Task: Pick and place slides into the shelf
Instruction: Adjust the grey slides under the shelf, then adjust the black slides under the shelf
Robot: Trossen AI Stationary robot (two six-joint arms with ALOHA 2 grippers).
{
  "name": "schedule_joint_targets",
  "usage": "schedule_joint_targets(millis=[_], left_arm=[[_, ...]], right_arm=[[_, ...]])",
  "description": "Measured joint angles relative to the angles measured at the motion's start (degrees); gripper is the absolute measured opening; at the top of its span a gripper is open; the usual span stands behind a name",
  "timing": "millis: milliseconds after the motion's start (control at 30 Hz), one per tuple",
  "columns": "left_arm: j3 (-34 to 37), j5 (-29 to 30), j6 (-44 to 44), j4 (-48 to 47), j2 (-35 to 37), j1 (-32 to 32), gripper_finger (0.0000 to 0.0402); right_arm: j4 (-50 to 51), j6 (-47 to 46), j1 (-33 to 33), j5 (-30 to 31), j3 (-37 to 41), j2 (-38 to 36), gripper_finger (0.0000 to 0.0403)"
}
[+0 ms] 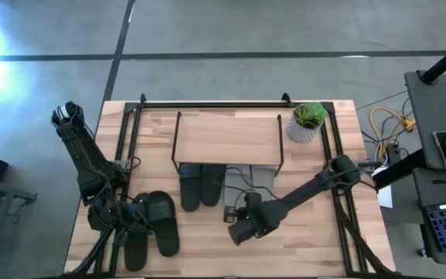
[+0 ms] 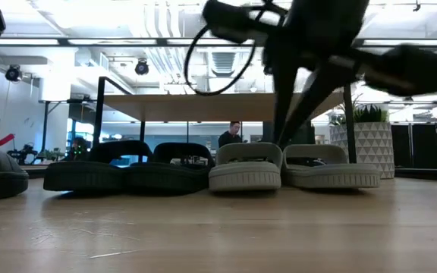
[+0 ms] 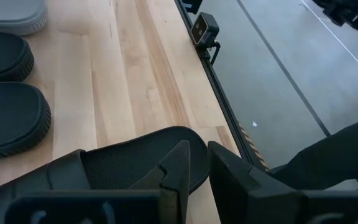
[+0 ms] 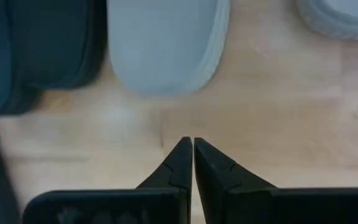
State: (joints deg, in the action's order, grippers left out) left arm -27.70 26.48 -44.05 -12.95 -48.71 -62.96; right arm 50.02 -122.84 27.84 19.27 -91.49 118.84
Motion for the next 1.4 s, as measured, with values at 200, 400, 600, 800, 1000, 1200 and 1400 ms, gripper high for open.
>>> schedule_joint_targets(millis=[200, 400, 600, 800, 1000, 1200, 1400], left_arm=[[0.0, 0.0, 0.0, 0.0, 0.0, 0.0, 0.0042], [0.0, 0.0, -0.2, 0.0, 0.0, 0.0, 0.0042], [0.0, 0.0, -0.4, 0.0, 0.0, 0.0, 0.0042], [0.0, 0.0, 0.9, 0.0, 0.0, 0.0, 0.0042], [0.0, 0.0, 0.9, 0.0, 0.0, 0.0, 0.0042], [0.0, -0.1, 0.9, 0.0, 0.0, 0.0, 0.0042], [0.0, -0.1, 1.4, 0.0, 0.0, 0.0, 0.0042]], right_arm=[[0.7, 1.4, -0.6, 1.8, -6.7, 8.0, 0.0008], [6.5, 4.2, -1.8, 2.8, -14.5, 14.3, 0.0008], [18.1, 1.4, -2.6, 8.2, -20.2, 15.5, 0.0008], [20.6, 3.1, -5.4, 8.0, -19.9, 15.5, 0.0008], [13.8, 9.1, -6.9, 4.3, -18.6, 15.5, 0.0008], [13.7, 8.5, -3.6, 2.8, -23.7, 15.5, 0.0008], [10.4, 9.1, -2.0, 4.3, -27.8, 17.9, 0.0008]])
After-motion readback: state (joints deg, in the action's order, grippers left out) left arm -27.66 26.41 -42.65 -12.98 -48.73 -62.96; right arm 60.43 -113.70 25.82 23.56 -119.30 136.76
